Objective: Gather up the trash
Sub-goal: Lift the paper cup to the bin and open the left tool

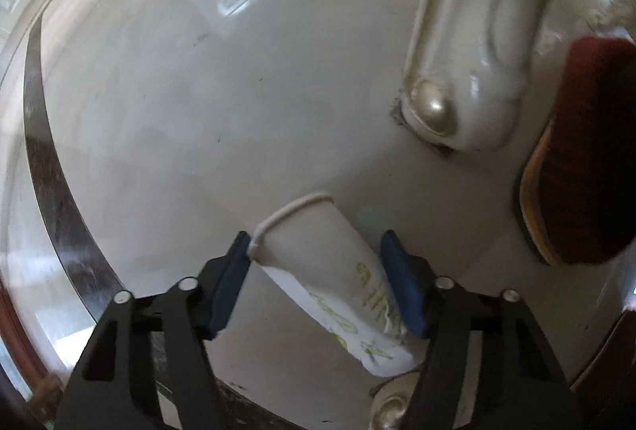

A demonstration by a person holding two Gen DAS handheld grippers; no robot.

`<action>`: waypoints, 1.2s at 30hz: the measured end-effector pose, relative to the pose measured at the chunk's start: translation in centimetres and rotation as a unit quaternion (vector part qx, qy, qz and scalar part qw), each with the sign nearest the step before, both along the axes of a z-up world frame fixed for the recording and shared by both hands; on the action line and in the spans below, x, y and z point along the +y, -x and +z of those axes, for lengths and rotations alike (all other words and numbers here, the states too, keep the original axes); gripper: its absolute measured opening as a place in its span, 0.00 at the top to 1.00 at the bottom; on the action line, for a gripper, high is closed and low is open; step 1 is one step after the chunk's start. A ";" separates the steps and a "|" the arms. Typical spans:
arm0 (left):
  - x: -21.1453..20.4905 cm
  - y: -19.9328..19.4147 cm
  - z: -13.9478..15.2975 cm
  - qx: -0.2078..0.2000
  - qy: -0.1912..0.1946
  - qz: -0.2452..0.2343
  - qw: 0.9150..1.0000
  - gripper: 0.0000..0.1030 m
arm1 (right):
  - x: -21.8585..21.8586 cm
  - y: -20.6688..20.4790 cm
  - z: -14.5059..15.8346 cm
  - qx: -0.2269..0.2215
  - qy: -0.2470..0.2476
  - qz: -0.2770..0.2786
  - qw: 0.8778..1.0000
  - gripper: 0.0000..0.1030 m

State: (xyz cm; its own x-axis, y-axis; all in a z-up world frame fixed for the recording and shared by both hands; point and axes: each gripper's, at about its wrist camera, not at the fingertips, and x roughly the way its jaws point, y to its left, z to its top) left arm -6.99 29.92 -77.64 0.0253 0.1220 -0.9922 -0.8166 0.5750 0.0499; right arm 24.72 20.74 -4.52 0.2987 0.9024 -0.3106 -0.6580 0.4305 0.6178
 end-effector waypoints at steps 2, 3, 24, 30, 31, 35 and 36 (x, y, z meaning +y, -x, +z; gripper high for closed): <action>-0.2 0.4 0.7 -0.002 -0.011 -0.008 1.000 0.52 | 0.1 0.0 0.0 -0.001 -0.001 0.002 1.000 0.25; -0.2 1.0 1.1 -0.006 -0.015 -0.007 1.000 0.53 | 0.2 0.1 0.0 -0.002 -0.001 0.003 1.000 0.25; 11.5 15.6 40.1 -0.209 -0.306 0.051 0.928 0.63 | 3.6 5.9 2.6 -0.102 0.026 0.083 0.991 0.25; 11.1 17.6 56.6 -0.264 -0.377 0.043 0.887 0.63 | 7.9 13.7 3.4 -0.158 0.101 0.197 0.962 0.25; 10.8 17.7 60.0 -0.274 -0.390 0.027 0.879 0.63 | 8.3 14.7 3.5 -0.165 0.106 0.207 0.959 0.25; 8.7 15.6 69.0 -0.302 -0.413 -0.021 0.859 0.63 | 9.6 17.8 3.7 -0.168 0.124 0.233 0.950 0.25; 8.3 14.8 71.3 -0.310 -0.413 -0.034 0.856 0.63 | 9.9 18.4 3.7 -0.165 0.129 0.239 0.948 0.25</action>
State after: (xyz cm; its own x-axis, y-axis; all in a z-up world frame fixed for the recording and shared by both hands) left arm -21.79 38.23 -6.32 0.5506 0.7525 -0.3612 -0.7995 0.5999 0.0311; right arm 6.29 30.63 -0.81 -0.0060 0.8654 -0.5011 -0.9550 0.1436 0.2594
